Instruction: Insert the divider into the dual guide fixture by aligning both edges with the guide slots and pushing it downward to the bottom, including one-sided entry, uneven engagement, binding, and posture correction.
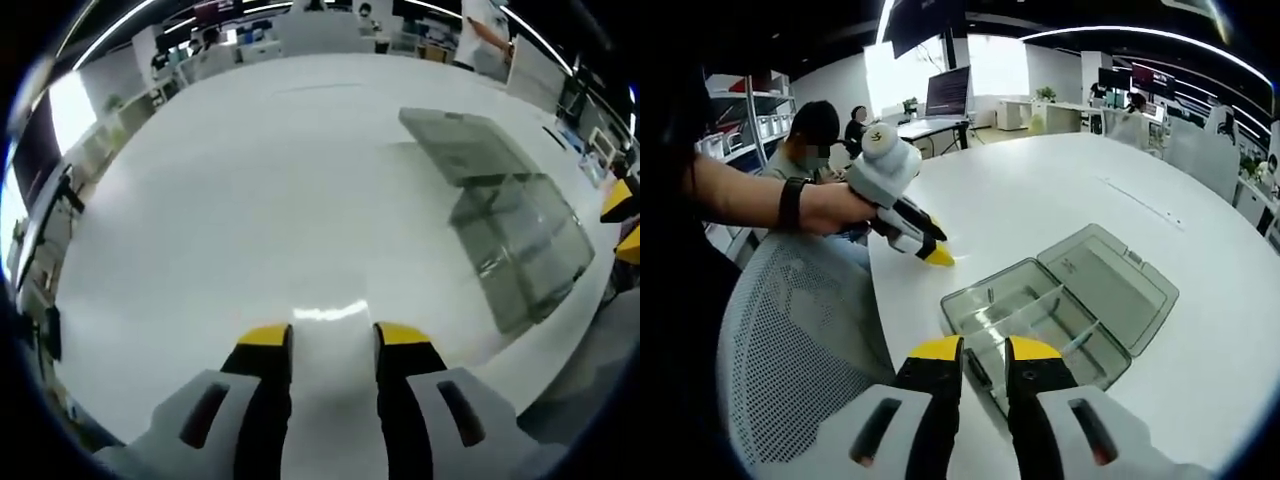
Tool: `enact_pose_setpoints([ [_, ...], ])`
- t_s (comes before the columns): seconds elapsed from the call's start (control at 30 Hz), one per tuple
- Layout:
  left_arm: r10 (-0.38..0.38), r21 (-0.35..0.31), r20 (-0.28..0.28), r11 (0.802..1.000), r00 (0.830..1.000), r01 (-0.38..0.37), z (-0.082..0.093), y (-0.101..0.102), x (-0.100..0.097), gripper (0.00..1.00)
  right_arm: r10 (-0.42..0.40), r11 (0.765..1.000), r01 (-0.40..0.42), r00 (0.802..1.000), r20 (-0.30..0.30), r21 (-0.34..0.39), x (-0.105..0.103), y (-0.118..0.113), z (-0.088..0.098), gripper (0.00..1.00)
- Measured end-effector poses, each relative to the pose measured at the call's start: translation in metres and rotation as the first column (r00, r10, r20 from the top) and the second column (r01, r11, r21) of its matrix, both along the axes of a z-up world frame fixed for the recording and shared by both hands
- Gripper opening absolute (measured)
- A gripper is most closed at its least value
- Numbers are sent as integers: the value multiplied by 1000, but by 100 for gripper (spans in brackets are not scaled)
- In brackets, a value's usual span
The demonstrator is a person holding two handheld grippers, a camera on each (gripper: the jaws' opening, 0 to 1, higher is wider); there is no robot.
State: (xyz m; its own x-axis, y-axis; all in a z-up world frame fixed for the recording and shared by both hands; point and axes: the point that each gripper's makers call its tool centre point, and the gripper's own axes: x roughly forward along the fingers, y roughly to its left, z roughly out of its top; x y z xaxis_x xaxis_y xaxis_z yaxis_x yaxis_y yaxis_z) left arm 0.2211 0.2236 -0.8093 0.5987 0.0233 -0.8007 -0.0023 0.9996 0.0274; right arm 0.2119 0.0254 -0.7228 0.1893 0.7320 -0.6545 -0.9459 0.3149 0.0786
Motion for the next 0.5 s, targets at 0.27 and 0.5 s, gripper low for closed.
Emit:
enact_pose_setpoints([
  [0.27, -12, 12, 10, 1000, 1000, 12, 1, 0, 0, 30, -1, 1000, 1, 1000, 1, -2, 0, -1, 1, 12],
  [0.5, -23, 5, 14, 1000, 1000, 23, 2, -2, -1, 29, 4, 1000, -4, 1000, 3, 1, -1, 1, 1, 12],
])
